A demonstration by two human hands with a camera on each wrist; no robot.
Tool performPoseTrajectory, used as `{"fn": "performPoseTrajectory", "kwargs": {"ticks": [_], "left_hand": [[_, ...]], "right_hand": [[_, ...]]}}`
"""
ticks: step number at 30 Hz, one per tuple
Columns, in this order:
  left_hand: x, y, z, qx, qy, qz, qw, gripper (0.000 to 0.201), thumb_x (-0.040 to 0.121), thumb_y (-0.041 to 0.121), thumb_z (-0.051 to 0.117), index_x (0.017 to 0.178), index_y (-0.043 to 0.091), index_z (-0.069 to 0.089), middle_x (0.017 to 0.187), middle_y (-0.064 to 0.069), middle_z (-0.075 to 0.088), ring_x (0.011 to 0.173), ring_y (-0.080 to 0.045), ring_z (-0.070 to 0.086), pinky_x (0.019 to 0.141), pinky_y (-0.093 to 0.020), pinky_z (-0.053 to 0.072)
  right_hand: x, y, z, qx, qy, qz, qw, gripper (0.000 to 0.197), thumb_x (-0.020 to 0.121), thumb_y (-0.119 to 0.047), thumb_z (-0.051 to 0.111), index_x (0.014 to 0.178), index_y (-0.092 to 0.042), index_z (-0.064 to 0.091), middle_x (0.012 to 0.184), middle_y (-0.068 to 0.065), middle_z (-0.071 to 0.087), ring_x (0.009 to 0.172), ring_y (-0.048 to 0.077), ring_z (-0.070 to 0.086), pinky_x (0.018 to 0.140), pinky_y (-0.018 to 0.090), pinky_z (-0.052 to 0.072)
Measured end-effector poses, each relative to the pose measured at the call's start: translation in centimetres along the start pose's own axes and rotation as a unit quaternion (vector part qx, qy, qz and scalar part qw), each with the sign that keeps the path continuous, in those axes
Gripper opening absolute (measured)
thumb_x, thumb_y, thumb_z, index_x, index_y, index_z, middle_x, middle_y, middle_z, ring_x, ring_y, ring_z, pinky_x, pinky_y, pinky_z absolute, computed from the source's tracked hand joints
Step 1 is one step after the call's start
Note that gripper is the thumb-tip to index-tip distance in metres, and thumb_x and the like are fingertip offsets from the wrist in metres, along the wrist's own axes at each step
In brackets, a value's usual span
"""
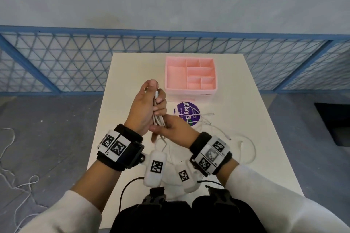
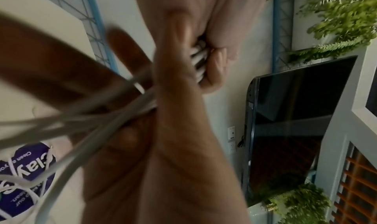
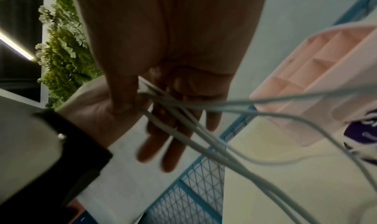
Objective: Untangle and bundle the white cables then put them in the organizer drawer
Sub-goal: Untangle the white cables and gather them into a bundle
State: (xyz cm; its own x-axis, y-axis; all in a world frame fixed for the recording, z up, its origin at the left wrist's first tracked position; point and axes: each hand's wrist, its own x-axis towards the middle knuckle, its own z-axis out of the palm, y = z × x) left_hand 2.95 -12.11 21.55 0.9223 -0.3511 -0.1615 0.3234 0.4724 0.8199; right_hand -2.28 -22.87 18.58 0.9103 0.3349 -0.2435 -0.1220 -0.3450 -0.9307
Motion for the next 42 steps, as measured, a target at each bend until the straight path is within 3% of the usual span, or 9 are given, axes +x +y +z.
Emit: {"fn": "performPoseTrajectory", "kwargs": {"ticks": [4, 13, 16, 19, 23, 29, 33, 38, 42], "left_hand": [[0.2, 1.5, -0.8, 0.012, 0.021, 0.019, 1.000, 0.030, 0.098, 0.038, 0.033, 0.074, 0.022, 0.039, 0.048, 0.010, 0.034, 0.036, -0.001, 0.022, 0.035, -0.011, 0.017], [0.1, 4.6, -8.0, -0.033, 0.129, 0.058, 0.989, 0.033, 0.098, 0.042, 0.030, 0.072, 0.027, 0.043, 0.045, 0.013, 0.034, 0.042, -0.004, 0.010, 0.034, -0.012, 0.013], [-0.3, 4.5, -10.1, -0.063, 0.155, 0.062, 0.984, 0.034, 0.097, 0.045, 0.032, 0.071, 0.027, 0.045, 0.044, 0.013, 0.034, 0.048, -0.007, 0.007, 0.033, -0.012, 0.013], [-0.1, 4.7, -11.9, -0.081, 0.186, 0.080, 0.976, 0.036, 0.097, 0.046, 0.031, 0.070, 0.027, 0.046, 0.044, 0.013, 0.034, 0.048, -0.008, 0.007, 0.033, -0.012, 0.012], [0.7, 3.8, -12.9, -0.074, 0.208, 0.086, 0.972, 0.036, 0.096, 0.048, 0.033, 0.070, 0.027, 0.047, 0.043, 0.013, 0.034, 0.041, -0.004, 0.010, 0.033, -0.013, 0.011], [1.1, 3.3, -13.0, -0.061, 0.216, 0.091, 0.970, 0.033, 0.096, 0.046, 0.035, 0.072, 0.026, 0.044, 0.043, 0.014, 0.035, 0.033, 0.000, 0.023, 0.035, -0.014, 0.011], [1.7, 4.4, -14.5, -0.041, 0.229, 0.103, 0.967, 0.031, 0.096, 0.046, 0.036, 0.072, 0.026, 0.042, 0.044, 0.013, 0.034, 0.033, 0.000, 0.023, 0.034, -0.014, 0.012], [2.4, 4.5, -18.5, 0.027, 0.250, 0.098, 0.963, 0.033, 0.094, 0.048, 0.038, 0.070, 0.025, 0.038, 0.042, 0.012, 0.034, 0.036, -0.003, 0.015, 0.035, -0.015, 0.012], [3.6, 3.0, -19.9, 0.066, 0.256, 0.108, 0.958, 0.031, 0.094, 0.045, 0.040, 0.071, 0.025, 0.037, 0.042, 0.015, 0.034, 0.040, -0.006, 0.014, 0.044, -0.020, 0.009]], "right_hand": [[0.2, 2.6, 0.8, -0.020, 0.000, 0.058, 0.998, 0.034, 0.090, -0.035, 0.054, 0.060, -0.023, 0.043, 0.054, -0.004, 0.045, 0.045, 0.006, 0.043, 0.053, 0.022, 0.039], [-1.8, 11.4, -9.8, -0.223, 0.125, 0.229, 0.939, 0.033, 0.084, -0.039, 0.061, 0.074, -0.007, 0.060, 0.073, 0.013, 0.065, 0.067, 0.023, 0.056, 0.071, 0.032, 0.046], [-2.2, 8.0, -14.8, -0.241, 0.340, 0.157, 0.895, 0.022, 0.085, -0.014, 0.057, 0.066, -0.005, 0.050, 0.079, 0.023, 0.064, 0.083, 0.032, 0.063, 0.067, 0.030, 0.043], [-3.5, 3.6, -14.8, -0.157, 0.485, -0.040, 0.859, 0.027, 0.080, 0.006, 0.058, 0.058, -0.005, 0.045, 0.059, 0.007, 0.044, 0.065, 0.004, 0.054, 0.072, 0.003, 0.041], [-5.0, 4.7, -11.0, -0.296, 0.312, 0.070, 0.900, 0.014, 0.086, -0.007, 0.057, 0.078, 0.002, 0.064, 0.083, 0.015, 0.067, 0.077, 0.022, 0.060, 0.071, 0.020, 0.041], [-7.1, 14.1, -5.6, -0.407, -0.025, 0.253, 0.877, 0.041, 0.089, -0.053, 0.044, 0.071, -0.016, 0.049, 0.084, 0.010, 0.064, 0.089, 0.028, 0.058, 0.071, 0.031, 0.036], [-9.6, 18.5, -5.2, -0.442, -0.137, 0.337, 0.820, 0.049, 0.090, -0.058, 0.036, 0.101, -0.016, 0.059, 0.116, 0.012, 0.064, 0.110, 0.029, 0.054, 0.102, 0.038, 0.027], [-8.8, 19.1, -10.3, -0.520, 0.015, 0.359, 0.775, 0.043, 0.096, -0.045, 0.027, 0.110, -0.018, 0.057, 0.118, 0.005, 0.064, 0.111, 0.023, 0.056, 0.104, 0.043, 0.026], [-6.2, 13.3, -14.8, -0.477, 0.293, 0.329, 0.761, 0.027, 0.093, -0.022, 0.037, 0.106, -0.014, 0.060, 0.107, 0.012, 0.067, 0.102, 0.030, 0.059, 0.098, 0.043, 0.033]]}}
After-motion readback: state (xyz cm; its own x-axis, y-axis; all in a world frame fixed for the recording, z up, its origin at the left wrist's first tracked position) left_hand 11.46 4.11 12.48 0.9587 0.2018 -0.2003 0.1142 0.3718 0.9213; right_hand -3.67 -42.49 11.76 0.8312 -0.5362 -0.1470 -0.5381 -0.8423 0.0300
